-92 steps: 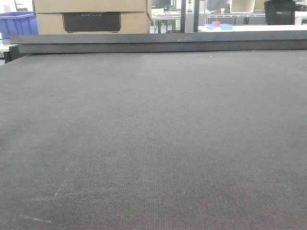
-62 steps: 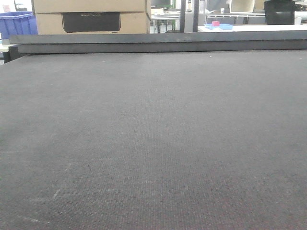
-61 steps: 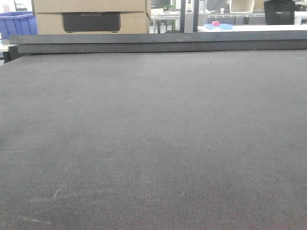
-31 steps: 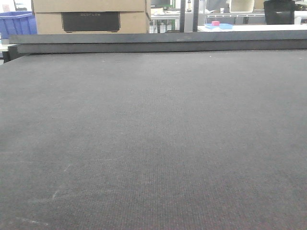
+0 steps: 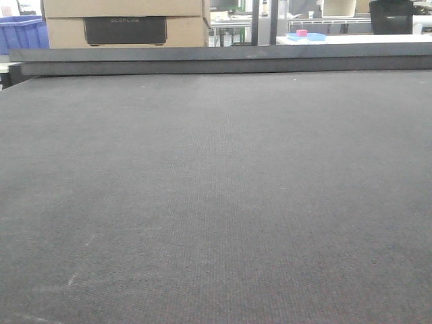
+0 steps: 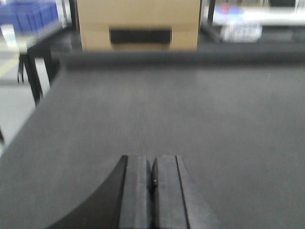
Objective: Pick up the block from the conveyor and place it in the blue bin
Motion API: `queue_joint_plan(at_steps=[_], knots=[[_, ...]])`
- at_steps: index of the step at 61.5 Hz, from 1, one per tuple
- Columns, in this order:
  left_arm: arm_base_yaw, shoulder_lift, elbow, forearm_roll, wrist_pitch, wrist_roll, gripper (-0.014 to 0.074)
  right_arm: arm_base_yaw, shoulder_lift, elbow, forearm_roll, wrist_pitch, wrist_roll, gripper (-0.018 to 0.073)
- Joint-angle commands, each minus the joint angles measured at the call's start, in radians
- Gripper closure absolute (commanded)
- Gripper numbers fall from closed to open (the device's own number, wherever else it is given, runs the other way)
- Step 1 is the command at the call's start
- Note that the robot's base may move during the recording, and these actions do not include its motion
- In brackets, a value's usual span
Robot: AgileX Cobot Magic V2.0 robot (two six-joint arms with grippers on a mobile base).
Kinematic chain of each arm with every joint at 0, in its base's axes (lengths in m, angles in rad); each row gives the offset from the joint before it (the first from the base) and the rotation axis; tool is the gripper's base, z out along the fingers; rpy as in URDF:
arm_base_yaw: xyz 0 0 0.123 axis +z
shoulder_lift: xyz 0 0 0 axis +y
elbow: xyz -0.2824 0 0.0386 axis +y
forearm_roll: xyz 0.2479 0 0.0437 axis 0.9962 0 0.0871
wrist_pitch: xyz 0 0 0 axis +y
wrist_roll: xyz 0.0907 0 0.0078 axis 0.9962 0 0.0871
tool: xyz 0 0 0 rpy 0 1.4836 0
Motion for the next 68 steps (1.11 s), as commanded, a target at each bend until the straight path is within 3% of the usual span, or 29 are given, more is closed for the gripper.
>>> queue_joint_plan(at_steps=[1,8,13,28,34,49,54,64,68], knots=[[0.002,0.150,-0.113,0.000,0.137,-0.002,0.0707,-0.004,0.147,-0.107,0.007,0.165,-0.001,0.0721],[0.002,0.339,-0.240,-0.034,0.318,-0.002,0.0707,-0.004,0.342,-0.231,0.009,0.283,-0.001,0.0721],[0.002,0.436,-0.302,-0.044,0.369,-0.002,0.0707,-0.004,0.451,-0.290,0.009,0.325,-0.001,0.0721],[0.002,0.644,-0.360,-0.063,0.348,-0.002,0.0707,-0.004,0.682,-0.397,0.046,0.472,-0.003,0.0721],[0.004,0.696,-0.368,-0.060,0.327,-0.058,0.0707,-0.004,0.773,-0.417,0.046,0.525,-0.003,0.0721],[0.025,0.808,-0.398,-0.062,0.357,-0.077,0.0707,-0.004,0.990,-0.440,0.046,0.540,-0.003,0.0708],[0.025,0.833,-0.398,-0.062,0.366,-0.077,0.0707,-0.004,1.042,-0.440,0.046,0.524,-0.003,0.0628],[0.025,0.848,-0.398,-0.066,0.372,-0.077,0.0707,-0.004,1.124,-0.440,0.042,0.467,-0.003,0.0266],[0.025,0.848,-0.398,-0.066,0.372,-0.077,0.0707,-0.004,1.149,-0.440,0.029,0.449,-0.003,0.0182]])
